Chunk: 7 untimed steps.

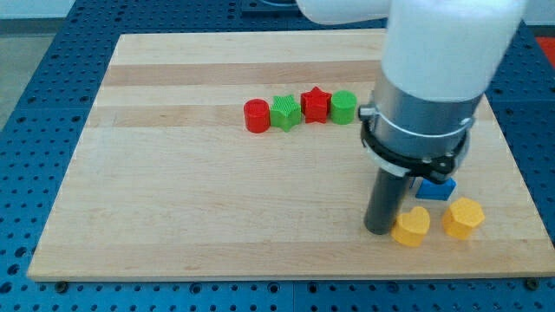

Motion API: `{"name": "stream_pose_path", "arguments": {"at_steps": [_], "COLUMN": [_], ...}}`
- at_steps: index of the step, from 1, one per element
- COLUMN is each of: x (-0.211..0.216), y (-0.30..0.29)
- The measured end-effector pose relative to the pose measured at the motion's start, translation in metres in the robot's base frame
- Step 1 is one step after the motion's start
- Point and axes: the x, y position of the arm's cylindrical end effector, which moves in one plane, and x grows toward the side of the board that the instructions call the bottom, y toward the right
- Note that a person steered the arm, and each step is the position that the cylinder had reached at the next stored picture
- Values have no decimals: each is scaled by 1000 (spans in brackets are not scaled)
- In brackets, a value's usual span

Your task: Push the yellow heart into the yellow hexagon

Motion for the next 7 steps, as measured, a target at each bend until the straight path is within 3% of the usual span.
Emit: {"name": "stream_pose_path", "arguments": {"at_steps": [3,5,7], "x": [3,8,26], "y": [36,-24,8]}}
